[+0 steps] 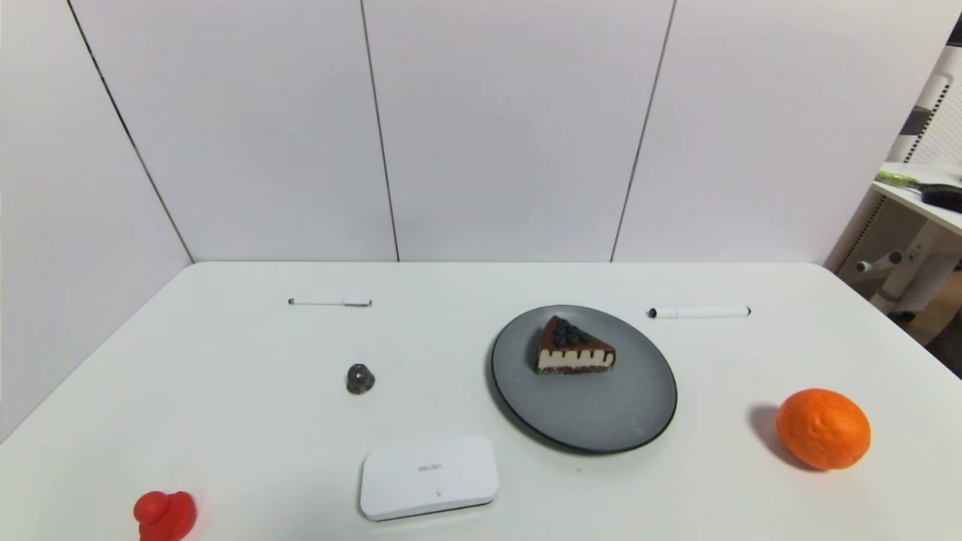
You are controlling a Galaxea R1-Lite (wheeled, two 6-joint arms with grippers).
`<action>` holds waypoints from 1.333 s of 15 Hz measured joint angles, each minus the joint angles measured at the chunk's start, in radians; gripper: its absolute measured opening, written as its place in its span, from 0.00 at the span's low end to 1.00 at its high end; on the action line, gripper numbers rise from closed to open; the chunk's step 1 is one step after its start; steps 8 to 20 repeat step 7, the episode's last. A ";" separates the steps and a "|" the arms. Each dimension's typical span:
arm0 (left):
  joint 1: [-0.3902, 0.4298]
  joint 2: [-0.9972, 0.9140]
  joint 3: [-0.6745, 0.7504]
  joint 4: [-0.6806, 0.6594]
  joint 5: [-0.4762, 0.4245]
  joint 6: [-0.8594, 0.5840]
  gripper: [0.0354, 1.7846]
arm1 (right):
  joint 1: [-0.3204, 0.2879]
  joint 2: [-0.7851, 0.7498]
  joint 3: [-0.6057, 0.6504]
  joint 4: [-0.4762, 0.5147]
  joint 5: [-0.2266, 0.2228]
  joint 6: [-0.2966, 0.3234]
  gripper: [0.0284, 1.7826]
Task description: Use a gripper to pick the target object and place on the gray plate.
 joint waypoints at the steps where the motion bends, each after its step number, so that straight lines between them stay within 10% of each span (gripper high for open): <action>1: 0.000 0.000 0.000 0.000 0.000 0.000 0.94 | 0.000 -0.003 0.000 0.001 -0.004 0.001 0.95; 20: 0.000 0.000 0.000 0.000 0.000 0.000 0.94 | 0.000 -0.006 0.001 0.003 -0.007 0.012 0.95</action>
